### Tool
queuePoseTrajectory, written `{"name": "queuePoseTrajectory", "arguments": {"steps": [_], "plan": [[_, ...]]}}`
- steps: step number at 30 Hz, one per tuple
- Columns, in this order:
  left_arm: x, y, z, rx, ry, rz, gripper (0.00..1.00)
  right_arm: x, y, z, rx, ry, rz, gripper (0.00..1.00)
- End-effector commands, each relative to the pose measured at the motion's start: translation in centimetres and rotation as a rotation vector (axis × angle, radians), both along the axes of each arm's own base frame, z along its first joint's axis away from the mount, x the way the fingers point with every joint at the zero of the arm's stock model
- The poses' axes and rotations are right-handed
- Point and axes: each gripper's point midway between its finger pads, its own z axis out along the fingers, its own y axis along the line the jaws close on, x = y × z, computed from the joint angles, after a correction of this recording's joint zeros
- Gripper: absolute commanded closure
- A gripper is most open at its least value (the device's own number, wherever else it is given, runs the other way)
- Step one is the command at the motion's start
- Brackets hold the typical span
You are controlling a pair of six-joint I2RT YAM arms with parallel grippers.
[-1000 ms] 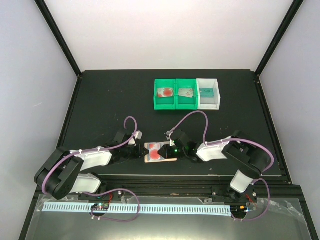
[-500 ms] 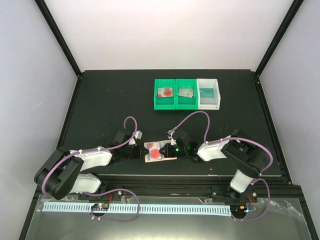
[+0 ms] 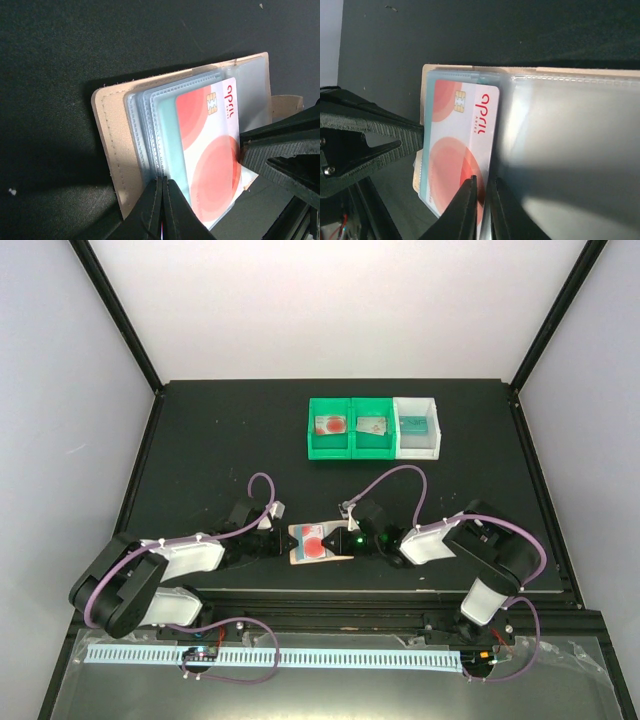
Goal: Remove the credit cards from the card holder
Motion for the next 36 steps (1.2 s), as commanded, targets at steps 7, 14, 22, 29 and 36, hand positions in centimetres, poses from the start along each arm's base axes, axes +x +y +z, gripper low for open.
{"name": "queuePoseTrajectory", "arguments": {"steps": [7, 14, 22, 29, 36], "plan": [[-0.6, 0.8, -1.9, 0.069, 0.053, 0.017, 0.97, 0.5, 0.5, -0.1, 0.025, 0.014, -0.005, 0.83], [-0.6, 0.6, -1.9, 0.065, 0.054, 0.013, 0.97, 0.6, 0.2, -0.6, 0.023, 0.024, -0.012, 0.87], [-0.6, 0.8, -2.2, 0.075, 0.054, 0.017, 0.97, 1.2, -1.2, 0.1, 0.043, -0.007, -0.021, 0.99], [-0.4, 1.2, -2.4, 0.108, 0.050, 0.025, 0.97, 1.3, -2.9, -0.6, 0.010, 0.000, -0.024, 0.99], [-0.5, 1.2, -2.3, 0.101, 0.053, 0.024, 0.97, 0.8, -3.1, -0.2, 0.020, 0.007, 0.005, 0.99]]}}
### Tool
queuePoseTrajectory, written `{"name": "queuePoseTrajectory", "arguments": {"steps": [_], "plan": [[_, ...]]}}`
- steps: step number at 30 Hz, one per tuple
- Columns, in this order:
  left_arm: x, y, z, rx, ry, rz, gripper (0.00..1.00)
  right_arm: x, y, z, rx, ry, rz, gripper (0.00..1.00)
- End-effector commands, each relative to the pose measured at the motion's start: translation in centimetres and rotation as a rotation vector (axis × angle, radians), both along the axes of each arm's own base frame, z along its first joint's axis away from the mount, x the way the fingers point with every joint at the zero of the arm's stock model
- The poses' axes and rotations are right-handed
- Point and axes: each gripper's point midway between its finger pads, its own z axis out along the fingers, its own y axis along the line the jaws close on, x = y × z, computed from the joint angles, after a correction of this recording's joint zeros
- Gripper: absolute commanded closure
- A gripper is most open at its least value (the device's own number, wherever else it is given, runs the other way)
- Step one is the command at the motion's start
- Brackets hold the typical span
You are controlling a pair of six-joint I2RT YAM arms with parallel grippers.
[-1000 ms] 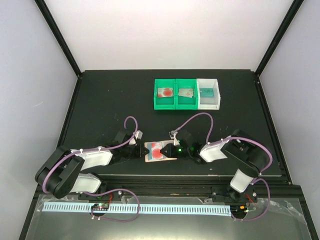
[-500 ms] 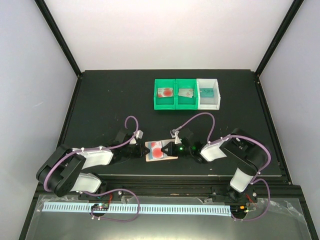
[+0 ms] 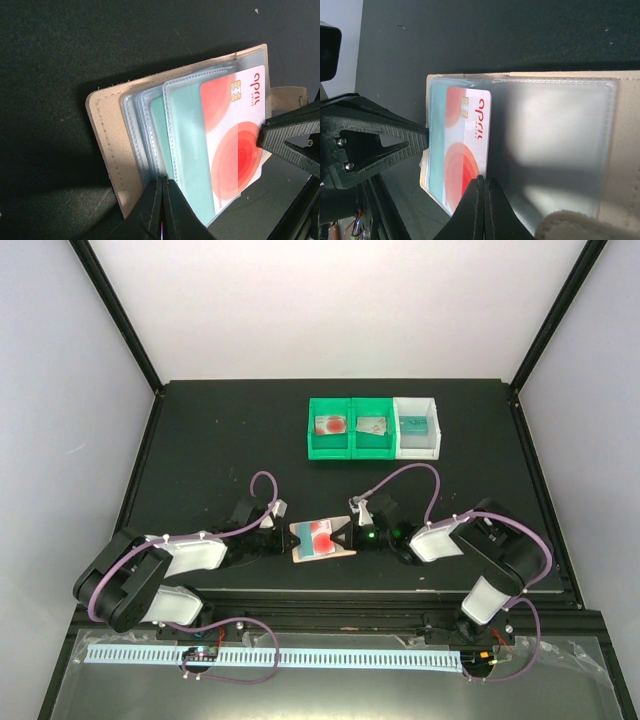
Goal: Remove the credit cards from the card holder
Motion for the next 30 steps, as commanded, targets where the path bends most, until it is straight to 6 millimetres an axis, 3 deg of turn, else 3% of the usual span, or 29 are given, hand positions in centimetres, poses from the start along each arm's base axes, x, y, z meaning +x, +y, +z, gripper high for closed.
{"name": "queuePoseTrajectory", "arguments": {"steps": [1, 10, 12, 14, 22, 30], "plan": [[-1.1, 1.5, -2.1, 0.100, 0.063, 0.025, 0.97, -0.5, -1.3, -0.7, -0.040, 0.002, 0.008, 0.99], [-1.0, 1.5, -1.5, 0.091, 0.053, 0.031, 0.96, -0.8, -3.4, -0.2, -0.047, -0.014, -0.001, 0.99], [-0.9, 1.3, -0.9, 0.076, 0.044, 0.028, 0.93, -1.1, -3.4, 0.2, -0.048, -0.023, 0.017, 0.99], [-0.9, 1.1, -0.2, 0.067, 0.038, 0.020, 0.84, -1.2, -3.4, 0.8, -0.044, -0.038, 0.035, 0.99], [-0.4, -0.2, 6.8, -0.008, -0.121, -0.079, 0.48, -2.9, -4.3, 2.4, -0.079, -0.088, 0.128, 0.99], [-2.5, -1.9, 13.9, -0.167, -0.260, -0.248, 0.42, -4.6, -4.0, 7.1, -0.012, -0.149, 0.225, 0.99]]}}
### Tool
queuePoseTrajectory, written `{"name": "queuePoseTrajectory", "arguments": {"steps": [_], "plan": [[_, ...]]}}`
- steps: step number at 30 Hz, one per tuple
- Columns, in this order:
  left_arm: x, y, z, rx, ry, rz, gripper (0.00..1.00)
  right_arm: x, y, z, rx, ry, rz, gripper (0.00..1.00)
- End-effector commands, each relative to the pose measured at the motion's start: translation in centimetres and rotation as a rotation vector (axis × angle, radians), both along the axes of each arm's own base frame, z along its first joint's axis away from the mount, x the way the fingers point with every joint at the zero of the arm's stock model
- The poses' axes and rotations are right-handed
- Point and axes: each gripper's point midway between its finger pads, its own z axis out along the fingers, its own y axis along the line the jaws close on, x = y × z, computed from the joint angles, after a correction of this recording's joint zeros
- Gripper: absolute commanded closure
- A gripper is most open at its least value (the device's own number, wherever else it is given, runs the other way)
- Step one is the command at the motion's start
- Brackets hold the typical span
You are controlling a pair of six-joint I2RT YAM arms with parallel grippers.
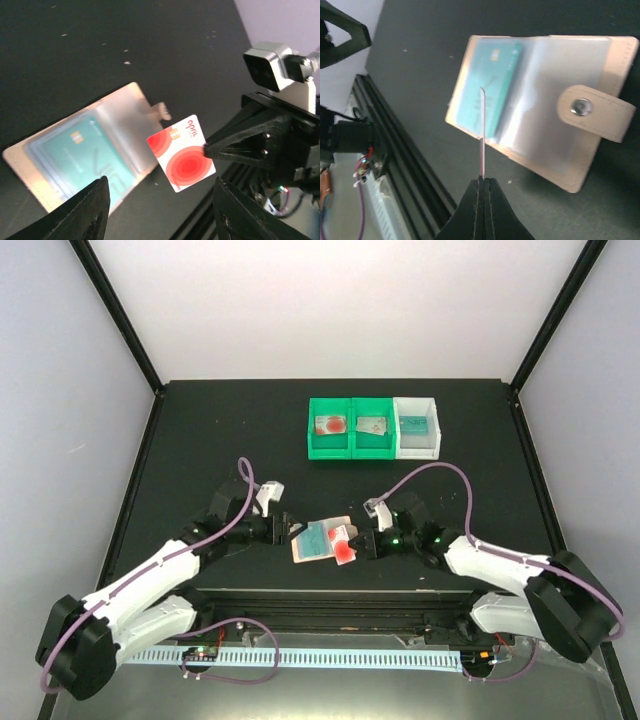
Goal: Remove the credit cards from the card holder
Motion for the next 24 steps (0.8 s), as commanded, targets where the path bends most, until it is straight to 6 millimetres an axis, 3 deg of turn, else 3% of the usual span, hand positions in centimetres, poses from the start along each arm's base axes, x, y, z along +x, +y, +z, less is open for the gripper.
{"name": "queuePoseTrajectory", "arguments": {"steps": [1, 6, 12, 18, 24], "plan": [[-2.4, -1.1, 3.7, -0.077, -0.051, -0.156, 0.41, -1.1, 0.4, 3.1, 0.045, -0.040, 0.093, 0.99], [-4.5, -1.1, 6.0, -0.130, -0.084, -0.239, 0.40, -3.6, 1.0, 6.3, 0.142, -0.071, 0.245, 0.99], [-6.5, -1.0, 7.8, -0.182, -0.103, -0.307, 0.39, -6.1, 0.7, 8.7, 0.214, -0.092, 0.369, 0.99], [-9.0, -1.7, 9.5, -0.284, -0.079, -0.447, 0.37, -7.1, 0.6, 10.6, 0.266, -0.101, 0.408, 0.99], [-9.7, -1.8, 10.1, -0.325, -0.088, -0.475, 0.37, -8.6, 0.8, 12.1, 0.366, -0.077, 0.480, 0.99]]}}
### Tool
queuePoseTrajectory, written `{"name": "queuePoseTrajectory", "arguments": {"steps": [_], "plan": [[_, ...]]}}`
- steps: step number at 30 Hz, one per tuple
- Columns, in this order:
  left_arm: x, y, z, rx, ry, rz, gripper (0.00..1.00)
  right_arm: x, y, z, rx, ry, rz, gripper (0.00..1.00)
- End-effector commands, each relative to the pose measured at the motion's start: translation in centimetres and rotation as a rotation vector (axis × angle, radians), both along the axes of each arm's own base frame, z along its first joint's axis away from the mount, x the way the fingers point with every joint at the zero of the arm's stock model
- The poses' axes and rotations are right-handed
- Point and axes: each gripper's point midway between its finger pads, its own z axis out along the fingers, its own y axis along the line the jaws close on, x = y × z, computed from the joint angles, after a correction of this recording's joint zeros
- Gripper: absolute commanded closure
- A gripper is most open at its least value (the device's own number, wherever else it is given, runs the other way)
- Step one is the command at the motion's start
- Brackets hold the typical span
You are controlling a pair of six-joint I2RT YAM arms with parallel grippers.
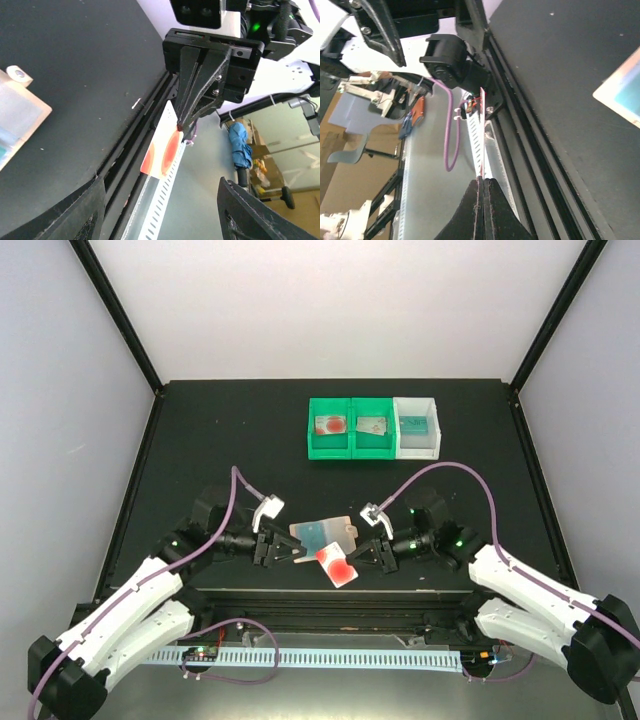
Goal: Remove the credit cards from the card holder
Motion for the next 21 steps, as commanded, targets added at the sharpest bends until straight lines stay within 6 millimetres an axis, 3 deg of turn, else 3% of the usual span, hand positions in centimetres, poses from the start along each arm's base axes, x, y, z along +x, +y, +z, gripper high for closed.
{"name": "queuePoseTrajectory", "arguments": {"steps": [1, 6, 13, 21], "plan": [[-1.1, -0.3, 2.5, -0.070, -0.050, -0.074, 0.37, -1.1, 0.2, 2.2, 0.095, 0.000, 0.074, 0.99], [-1.1, -0.7, 2.6, -0.105, -0.018, -0.097, 0.39, -1.0, 0.6, 3.3, 0.125, -0.015, 0.090, 0.99], [-1.2, -1.7, 0.9, -0.150, 0.146, -0.161, 0.54, -0.3, 1.3, 4.5, 0.146, -0.017, 0.108, 0.99], [-1.4, -1.8, 1.7, -0.184, 0.098, -0.176, 0.52, 0.1, 1.9, 4.8, 0.159, 0.008, 0.114, 0.99]]}}
